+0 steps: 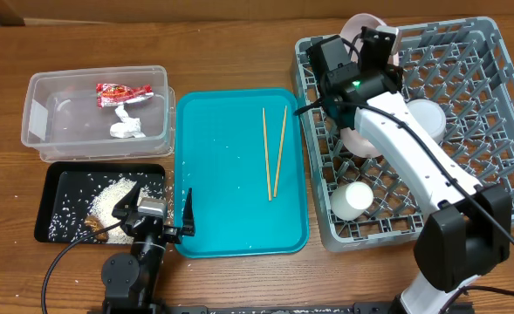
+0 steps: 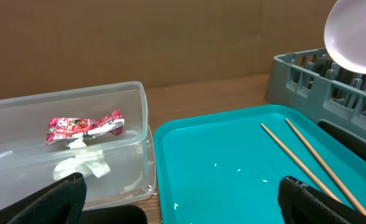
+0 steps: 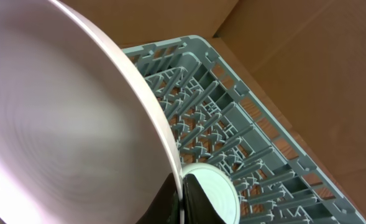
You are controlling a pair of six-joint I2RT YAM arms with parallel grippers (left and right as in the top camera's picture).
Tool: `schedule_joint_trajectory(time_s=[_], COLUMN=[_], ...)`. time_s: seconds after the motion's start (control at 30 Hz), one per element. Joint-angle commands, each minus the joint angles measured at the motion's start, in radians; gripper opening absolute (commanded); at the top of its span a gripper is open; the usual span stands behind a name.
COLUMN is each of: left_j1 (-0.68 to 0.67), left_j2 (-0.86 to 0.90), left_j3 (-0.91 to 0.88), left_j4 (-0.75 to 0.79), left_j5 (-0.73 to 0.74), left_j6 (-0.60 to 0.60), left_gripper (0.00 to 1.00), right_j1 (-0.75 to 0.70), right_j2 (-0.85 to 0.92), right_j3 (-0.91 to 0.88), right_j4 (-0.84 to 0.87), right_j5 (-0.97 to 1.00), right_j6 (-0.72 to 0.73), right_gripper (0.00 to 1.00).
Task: Sort waste into correct bins and load items into the dishwasher
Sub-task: 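Lift the white plate and stand it upright in the dish rack, then move the right gripper down to the chopsticks on the teal tray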
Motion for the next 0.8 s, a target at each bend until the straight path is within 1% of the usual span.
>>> schedule_joint_trajectory(time_s=[0.0,0.13,0.17,0.23,0.27,0.3,0.33,0.37,0.53,0.67,0.73,0.77], left_j1=[0.006,0.006,0.006,0.006,0.006,0.006,0.006,0.006,0.006,0.006,0.006,0.006], left_j2=[-0.011,-0.011,-0.011,-0.011,-0.011,-0.011,-0.011,-0.011,-0.011,-0.011,-0.011,-0.011], left_j3=[-0.009,-0.009,-0.009,-0.009,-0.009,-0.009,-0.009,-0.009,-0.009,-0.009,-0.009,-0.009], left_j4=[0.004,0.004,0.004,0.004,0.004,0.004,0.004,0.004,0.004,0.004,0.004,0.004], left_j5=[0.003,0.003,0.003,0.003,0.003,0.003,0.003,0.003,0.003,0.003,0.003,0.003], left_j6=[0.008,0.008,0.008,0.008,0.008,0.008,0.008,0.009,0.008,0.009,0.008,0.008], left_gripper=[1.00,1.00,1.00,1.00,1.00,1.00,1.00,1.00,1.00,1.00,1.00,1.00], right_j1=[0.005,0.006,0.006,0.006,0.005,0.006,0.006,0.006,0.038,0.084,0.113,0.127], right_j2=[-0.006,-0.004,-0.004,-0.002,-0.002,-0.002,-0.003,-0.003,-0.016,-0.051,-0.077,-0.089], right_j3=[-0.003,-0.003,-0.003,-0.003,-0.003,-0.003,-0.003,-0.003,0.005,0.005,0.005,0.005], right_j4=[0.006,0.008,0.007,0.006,0.006,0.005,0.004,-0.002,-0.067,-0.071,-0.074,-0.074], right_j5=[-0.010,-0.043,-0.047,-0.051,-0.050,-0.049,-0.047,-0.034,-0.019,-0.021,-0.053,-0.085], right_j6=[-0.008,-0.007,-0.007,-0.008,-0.008,-0.015,-0.023,-0.023,-0.017,-0.017,-0.017,-0.018], right_gripper=[0.04,0.05,0.06,0.12,0.18,0.30,0.36,0.38,0.38,0.38,0.38,0.35])
